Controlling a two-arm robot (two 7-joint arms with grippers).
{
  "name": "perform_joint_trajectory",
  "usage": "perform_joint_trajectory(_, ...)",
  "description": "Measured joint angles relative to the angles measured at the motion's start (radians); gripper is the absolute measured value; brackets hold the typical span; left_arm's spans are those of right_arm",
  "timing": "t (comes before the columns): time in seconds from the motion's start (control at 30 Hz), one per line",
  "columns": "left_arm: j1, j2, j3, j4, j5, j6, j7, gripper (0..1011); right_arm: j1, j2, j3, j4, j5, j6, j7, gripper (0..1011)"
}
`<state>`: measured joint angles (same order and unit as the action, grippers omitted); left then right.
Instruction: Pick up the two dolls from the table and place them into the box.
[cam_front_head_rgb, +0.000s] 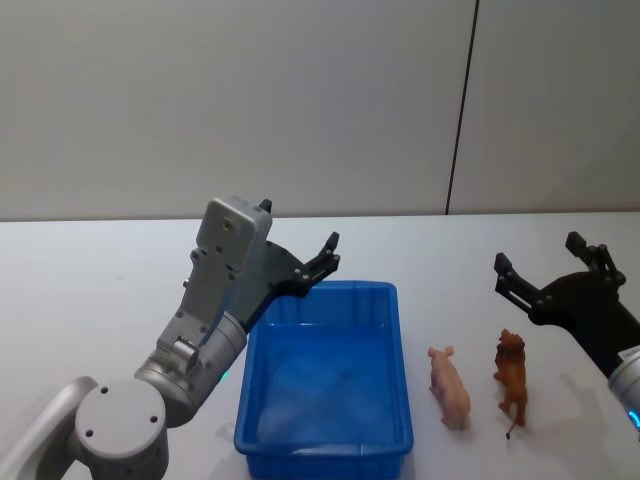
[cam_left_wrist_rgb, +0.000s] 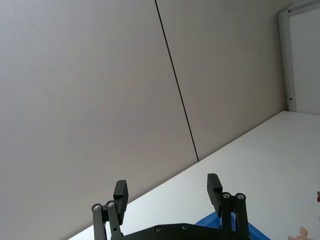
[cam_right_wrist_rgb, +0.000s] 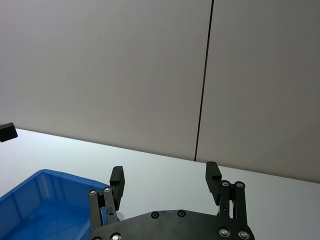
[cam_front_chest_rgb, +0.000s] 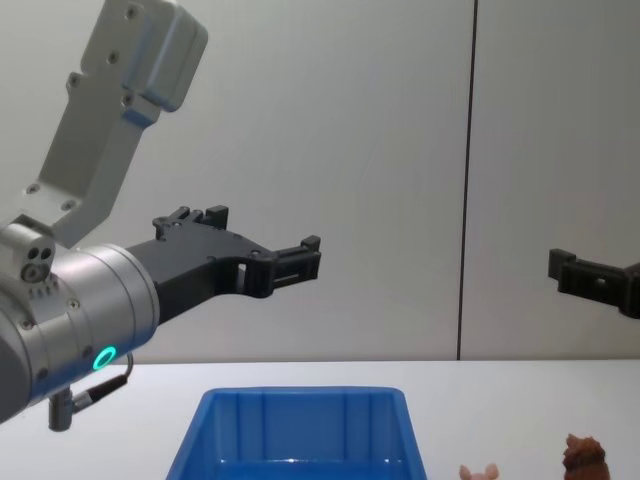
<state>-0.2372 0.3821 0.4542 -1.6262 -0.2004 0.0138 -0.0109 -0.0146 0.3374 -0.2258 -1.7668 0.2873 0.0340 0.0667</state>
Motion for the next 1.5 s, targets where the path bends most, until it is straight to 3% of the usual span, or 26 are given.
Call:
perform_joint_trajectory(0.93, 0.0, 0.0, 0.0, 0.0, 0.0, 0.0, 0.0, 1001, 0.0, -0.002, 0.0, 0.0, -0.001, 0.003, -0.001, 1001)
perform_joint_trajectory(1.17, 0.0, 0.0, 0.0, 0.0, 0.0, 0.0, 0.0, 1001, -0.002, -0.012, -0.005, -0.009, -0.007, 0.043, -0.031, 1001)
perform_joint_trajectory(1.5, 0.0, 0.0, 0.0, 0.0, 0.0, 0.0, 0.0, 1001, -0.011, -0.032, -0.013, -0.024, -0.02, 0.144, -0.103, 1001)
